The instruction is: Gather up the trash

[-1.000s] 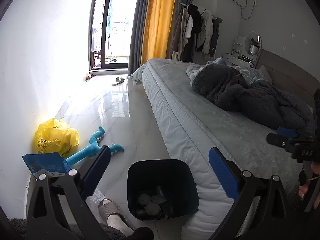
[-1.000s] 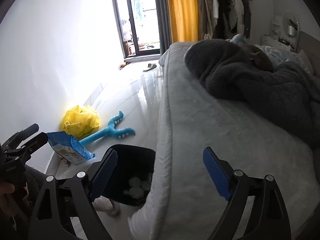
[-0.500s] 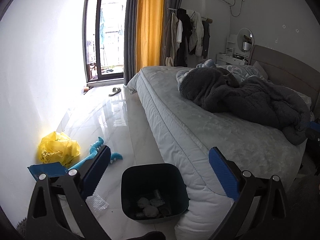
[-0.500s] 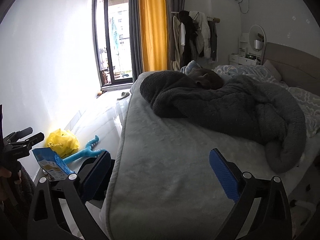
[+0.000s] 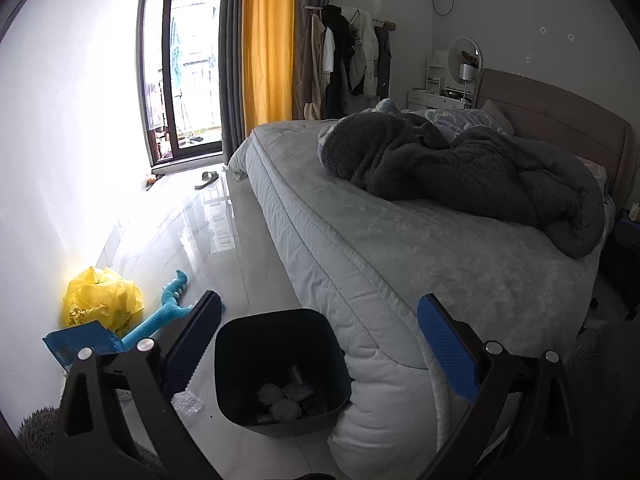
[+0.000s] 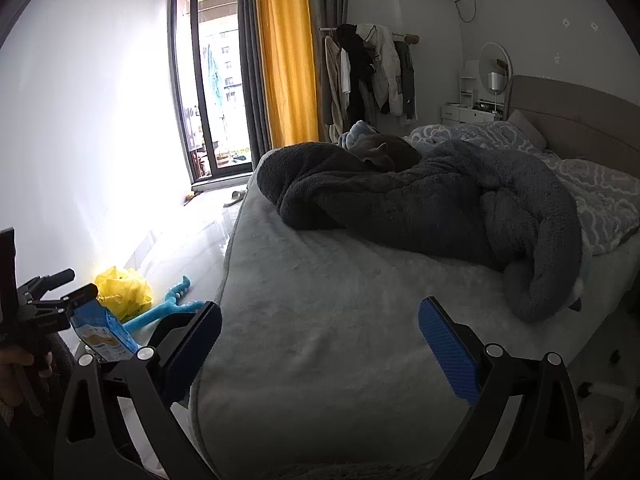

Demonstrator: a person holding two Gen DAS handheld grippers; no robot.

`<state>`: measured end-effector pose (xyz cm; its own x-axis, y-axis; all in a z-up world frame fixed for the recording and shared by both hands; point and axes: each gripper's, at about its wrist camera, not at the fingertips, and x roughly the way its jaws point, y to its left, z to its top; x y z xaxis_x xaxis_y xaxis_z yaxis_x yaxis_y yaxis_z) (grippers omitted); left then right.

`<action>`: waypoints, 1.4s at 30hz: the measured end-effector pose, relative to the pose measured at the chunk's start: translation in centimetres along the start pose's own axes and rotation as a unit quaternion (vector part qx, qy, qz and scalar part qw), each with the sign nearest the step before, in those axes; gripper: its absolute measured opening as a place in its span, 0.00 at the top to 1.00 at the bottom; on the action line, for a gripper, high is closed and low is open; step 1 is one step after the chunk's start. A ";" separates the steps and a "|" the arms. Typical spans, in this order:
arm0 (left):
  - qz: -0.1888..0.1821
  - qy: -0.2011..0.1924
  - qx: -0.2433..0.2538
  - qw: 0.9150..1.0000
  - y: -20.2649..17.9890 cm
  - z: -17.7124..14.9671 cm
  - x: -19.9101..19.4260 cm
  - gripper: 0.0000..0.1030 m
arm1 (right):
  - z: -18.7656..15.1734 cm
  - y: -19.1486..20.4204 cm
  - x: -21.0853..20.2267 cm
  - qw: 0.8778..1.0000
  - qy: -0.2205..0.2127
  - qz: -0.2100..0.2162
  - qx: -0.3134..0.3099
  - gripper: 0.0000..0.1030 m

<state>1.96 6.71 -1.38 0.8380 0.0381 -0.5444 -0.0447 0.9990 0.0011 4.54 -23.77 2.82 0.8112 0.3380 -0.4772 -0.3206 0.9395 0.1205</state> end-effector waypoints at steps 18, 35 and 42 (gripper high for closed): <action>0.016 -0.008 -0.014 1.000 -0.3 0.0 -0.7 0.03 | 0.0 1.0 0.1 1.000 0.007 0.022 -0.015 0.03; 0.016 0.001 -0.019 1.000 -0.1 0.3 -0.6 0.03 | -0.1 1.2 0.2 1.000 0.011 0.025 -0.014 0.03; 0.017 0.003 -0.020 1.000 0.1 0.2 -0.5 0.03 | -0.1 1.2 0.2 1.000 0.011 0.025 -0.014 0.03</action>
<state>1.65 6.82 -0.90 0.8321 0.0723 -0.5499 -0.0957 0.9953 -0.0139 4.26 -22.54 2.81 0.7835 0.3827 -0.4896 -0.3744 0.9195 0.1196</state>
